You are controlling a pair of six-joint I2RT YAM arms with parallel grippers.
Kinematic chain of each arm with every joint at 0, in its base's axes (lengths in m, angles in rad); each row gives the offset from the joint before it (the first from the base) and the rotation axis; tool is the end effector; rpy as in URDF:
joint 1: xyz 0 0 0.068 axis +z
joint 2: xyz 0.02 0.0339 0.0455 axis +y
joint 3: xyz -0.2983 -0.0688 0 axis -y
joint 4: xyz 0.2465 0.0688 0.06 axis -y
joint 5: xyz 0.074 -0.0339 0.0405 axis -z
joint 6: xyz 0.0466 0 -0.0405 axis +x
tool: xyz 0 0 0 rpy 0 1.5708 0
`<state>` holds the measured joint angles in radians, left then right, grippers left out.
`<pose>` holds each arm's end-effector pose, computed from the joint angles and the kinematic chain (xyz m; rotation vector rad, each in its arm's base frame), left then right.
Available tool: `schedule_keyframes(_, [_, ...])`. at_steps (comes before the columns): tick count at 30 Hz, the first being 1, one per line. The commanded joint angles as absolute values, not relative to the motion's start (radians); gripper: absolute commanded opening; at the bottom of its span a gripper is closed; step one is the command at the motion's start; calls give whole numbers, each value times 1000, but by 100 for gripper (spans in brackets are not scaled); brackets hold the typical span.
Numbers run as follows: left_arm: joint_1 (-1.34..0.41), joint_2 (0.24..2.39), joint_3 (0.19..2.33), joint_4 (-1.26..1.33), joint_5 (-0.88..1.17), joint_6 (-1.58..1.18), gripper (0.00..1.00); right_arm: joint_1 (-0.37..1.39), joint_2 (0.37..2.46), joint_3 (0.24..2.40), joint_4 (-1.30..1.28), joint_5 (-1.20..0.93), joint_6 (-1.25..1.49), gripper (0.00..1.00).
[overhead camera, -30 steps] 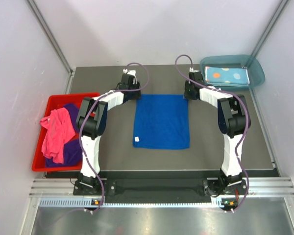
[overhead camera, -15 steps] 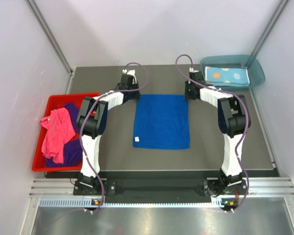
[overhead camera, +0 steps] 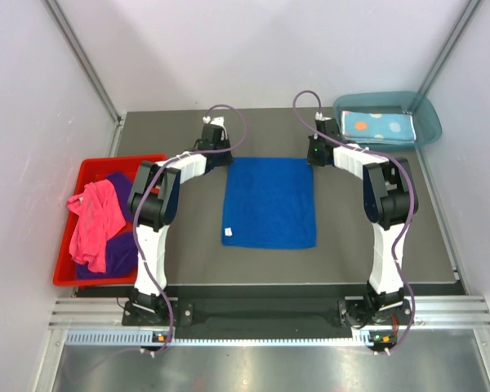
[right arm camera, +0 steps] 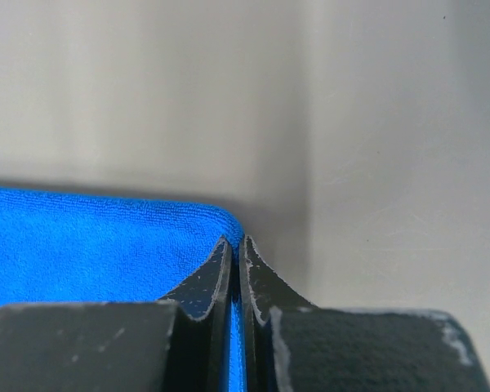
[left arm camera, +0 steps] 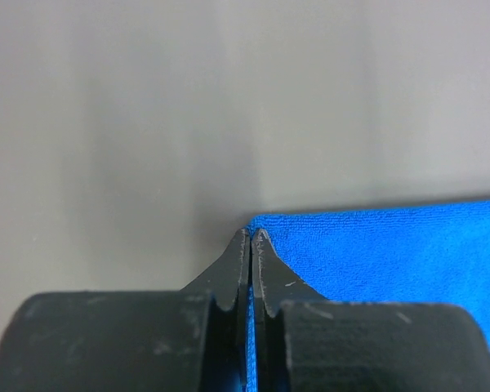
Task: Fold and stack the towels
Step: Fold the towel
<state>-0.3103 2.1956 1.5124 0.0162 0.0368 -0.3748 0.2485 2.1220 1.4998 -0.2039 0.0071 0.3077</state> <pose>0.4930 -0.1599 0.1718 -0.0529 2.2689 -0.4093 0.4782 0.1210 0.1840 0.0747 2.4108 0.2504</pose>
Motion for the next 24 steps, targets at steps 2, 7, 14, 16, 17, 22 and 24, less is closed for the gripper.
schedule_keyframes(2, [-307, 2195, 1494, 103, -24, -402, 0, 233, 2131, 1545, -158, 5, 305, 0])
schedule_keyframes(7, [-304, 2194, 1508, 172, -57, -416, 0, 227, 2137, 1585, -141, 3, 307, 0])
schedule_keyframes(14, [-281, 2203, 1554, 254, -51, -440, 0, 204, 2131, 1637, -86, 5, 308, 0])
schedule_keyframes(16, [-276, 2204, 1568, 282, -34, -445, 0, 199, 2131, 1643, -66, 5, 307, 0])
schedule_keyframes(17, [-275, 2204, 1571, 288, -29, -448, 0, 198, 2131, 1641, -63, 3, 308, 0])
schedule_keyframes(22, [-273, 2162, 1536, 310, 47, -457, 0, 198, 2085, 1579, -8, -31, 310, 0])
schedule_keyframes(24, [-273, 2137, 1494, 336, 67, -468, 0, 196, 2050, 1526, -8, -32, 314, 0])
